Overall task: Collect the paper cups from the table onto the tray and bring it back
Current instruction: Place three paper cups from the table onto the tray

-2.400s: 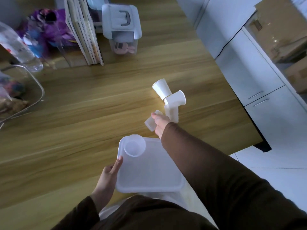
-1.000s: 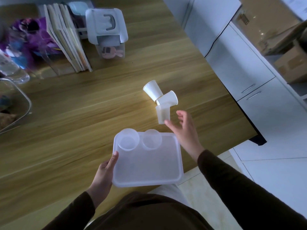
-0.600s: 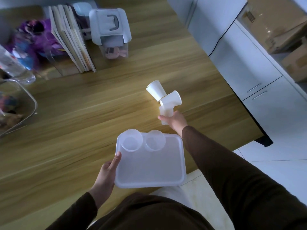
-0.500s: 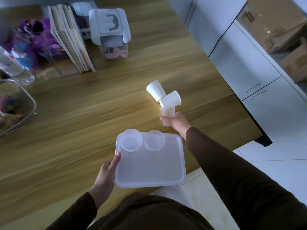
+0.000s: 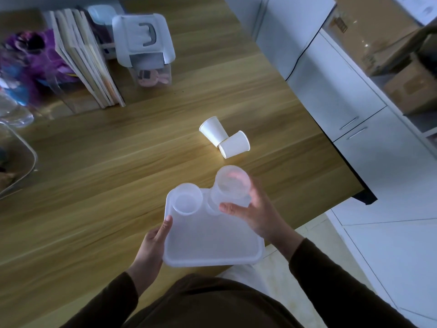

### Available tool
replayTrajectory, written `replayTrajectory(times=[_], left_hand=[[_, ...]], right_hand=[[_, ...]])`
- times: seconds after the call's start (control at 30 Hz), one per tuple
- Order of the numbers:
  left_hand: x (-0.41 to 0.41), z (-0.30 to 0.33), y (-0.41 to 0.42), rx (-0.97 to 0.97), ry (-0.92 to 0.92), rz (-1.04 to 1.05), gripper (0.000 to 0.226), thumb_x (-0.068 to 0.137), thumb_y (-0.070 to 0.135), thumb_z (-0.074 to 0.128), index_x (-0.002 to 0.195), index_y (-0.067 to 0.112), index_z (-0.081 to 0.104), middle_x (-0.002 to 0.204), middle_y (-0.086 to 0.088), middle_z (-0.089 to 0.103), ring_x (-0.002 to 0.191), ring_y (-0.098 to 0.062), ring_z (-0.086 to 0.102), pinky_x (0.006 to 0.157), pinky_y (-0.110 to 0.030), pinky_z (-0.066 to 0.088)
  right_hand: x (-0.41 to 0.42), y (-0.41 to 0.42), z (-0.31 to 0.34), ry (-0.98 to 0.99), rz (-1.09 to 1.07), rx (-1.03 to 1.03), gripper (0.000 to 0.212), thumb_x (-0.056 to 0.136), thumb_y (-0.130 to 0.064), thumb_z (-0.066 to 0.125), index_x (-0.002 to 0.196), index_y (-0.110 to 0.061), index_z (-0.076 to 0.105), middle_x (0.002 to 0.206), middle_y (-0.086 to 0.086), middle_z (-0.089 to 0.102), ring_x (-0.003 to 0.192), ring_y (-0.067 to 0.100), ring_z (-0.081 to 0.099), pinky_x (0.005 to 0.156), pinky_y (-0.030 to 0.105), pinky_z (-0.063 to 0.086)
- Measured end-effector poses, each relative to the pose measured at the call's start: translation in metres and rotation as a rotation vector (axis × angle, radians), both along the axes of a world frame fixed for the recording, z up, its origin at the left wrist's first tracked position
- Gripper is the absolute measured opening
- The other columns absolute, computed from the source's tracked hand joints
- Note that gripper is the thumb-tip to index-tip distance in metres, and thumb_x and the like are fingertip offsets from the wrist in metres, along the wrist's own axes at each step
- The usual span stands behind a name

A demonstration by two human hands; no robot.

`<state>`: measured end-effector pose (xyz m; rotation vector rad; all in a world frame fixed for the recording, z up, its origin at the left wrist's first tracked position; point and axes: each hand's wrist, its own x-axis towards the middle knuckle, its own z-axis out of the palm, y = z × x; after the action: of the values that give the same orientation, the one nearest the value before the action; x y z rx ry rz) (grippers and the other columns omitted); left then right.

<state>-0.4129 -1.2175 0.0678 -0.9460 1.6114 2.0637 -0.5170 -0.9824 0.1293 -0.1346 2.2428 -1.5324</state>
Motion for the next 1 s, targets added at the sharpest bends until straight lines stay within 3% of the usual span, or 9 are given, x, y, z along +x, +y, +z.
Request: replayTrajectory(times=[0.2,0.3,0.4,0.5,0.57,0.67,0.77,0.9,1.0], left_hand=[[-0.003,0.001,-0.001,0.003,-0.005,0.004,0.049,0.107,0.046,0.043,0.117,0.013,0.078,0.113,-0.009,0.084,0.103,-0.030,0.081,0.097,-0.048,0.059],[-0.003,0.001,-0.002,0.003,-0.011,0.012,0.048,0.107,0.045,0.043,0.114,0.014,0.080,0.112,-0.009,0.085,0.102,-0.029,0.082,0.096,-0.047,0.059],[-0.001,-0.001,-0.005,0.008,-0.021,0.026,0.048,0.108,0.044,0.043,0.109,0.016,0.081,0.111,-0.008,0.085,0.100,-0.027,0.082,0.098,-0.048,0.058],[-0.001,-0.002,-0.006,0.012,-0.024,0.023,0.048,0.108,0.044,0.043,0.106,0.018,0.084,0.112,-0.009,0.085,0.101,-0.028,0.082,0.101,-0.053,0.057],[-0.002,-0.002,-0.006,0.012,-0.027,0.026,0.048,0.108,0.044,0.042,0.106,0.017,0.082,0.110,-0.009,0.085,0.099,-0.028,0.082,0.102,-0.055,0.056],[-0.003,-0.002,-0.007,0.013,-0.035,0.034,0.048,0.107,0.045,0.043,0.107,0.018,0.083,0.112,-0.010,0.084,0.102,-0.031,0.082,0.104,-0.059,0.055],[-0.004,-0.003,-0.010,0.011,-0.037,0.042,0.049,0.107,0.046,0.044,0.115,0.014,0.081,0.115,-0.012,0.083,0.106,-0.034,0.080,0.105,-0.061,0.054],[-0.004,-0.001,-0.013,-0.002,-0.043,0.062,0.050,0.107,0.045,0.044,0.115,0.011,0.080,0.113,-0.013,0.084,0.104,-0.033,0.081,0.104,-0.059,0.055],[-0.004,-0.001,-0.017,-0.009,-0.038,0.068,0.051,0.107,0.045,0.044,0.118,0.010,0.079,0.115,-0.013,0.083,0.107,-0.033,0.080,0.106,-0.058,0.055]], right_hand=[[0.006,-0.002,-0.010,-0.040,0.131,0.077,0.083,0.077,-0.044,0.084,0.144,-0.050,0.035,0.124,-0.061,0.029,0.139,0.007,0.033,0.117,0.039,0.033],[0.004,0.006,-0.007,-0.140,0.113,0.054,0.094,0.074,-0.050,0.083,0.149,-0.053,0.027,0.147,-0.039,0.027,0.141,0.006,0.027,0.111,0.035,0.029],[-0.013,0.010,-0.001,-0.186,-0.139,-0.024,0.094,0.077,-0.055,0.077,0.157,-0.030,0.034,0.157,-0.012,0.039,0.142,0.007,0.039,0.113,0.033,0.035],[-0.053,0.004,-0.007,-0.462,-0.538,-0.223,0.073,0.083,-0.051,0.078,0.142,-0.014,0.056,0.121,-0.002,0.062,0.113,0.011,0.059,0.100,0.029,0.047],[-0.083,-0.009,-0.016,-0.600,-0.692,-0.338,0.046,0.083,-0.047,0.079,0.112,-0.012,0.068,0.090,0.001,0.052,0.084,0.013,0.052,0.087,0.028,0.048],[-0.115,-0.037,-0.028,-0.702,-0.736,-0.251,0.056,0.081,-0.056,0.077,0.110,-0.011,0.061,0.088,0.000,0.042,0.072,0.014,0.039,0.079,0.028,0.045],[-0.132,-0.056,-0.038,-0.711,-0.697,-0.247,0.060,0.086,-0.064,0.066,0.122,-0.018,0.054,0.095,-0.003,0.045,0.077,0.014,0.043,0.077,0.026,0.039],[-0.149,-0.068,-0.053,-0.702,-0.774,-0.289,0.088,0.078,-0.074,0.066,0.138,-0.011,0.051,0.134,0.001,0.056,0.126,0.021,0.056,0.107,0.030,0.039],[-0.168,-0.066,-0.087,-0.608,-0.839,-0.226,0.098,0.058,-0.082,0.069,0.125,-0.011,0.061,0.115,0.001,0.068,0.103,0.023,0.068,0.102,0.037,0.051]])
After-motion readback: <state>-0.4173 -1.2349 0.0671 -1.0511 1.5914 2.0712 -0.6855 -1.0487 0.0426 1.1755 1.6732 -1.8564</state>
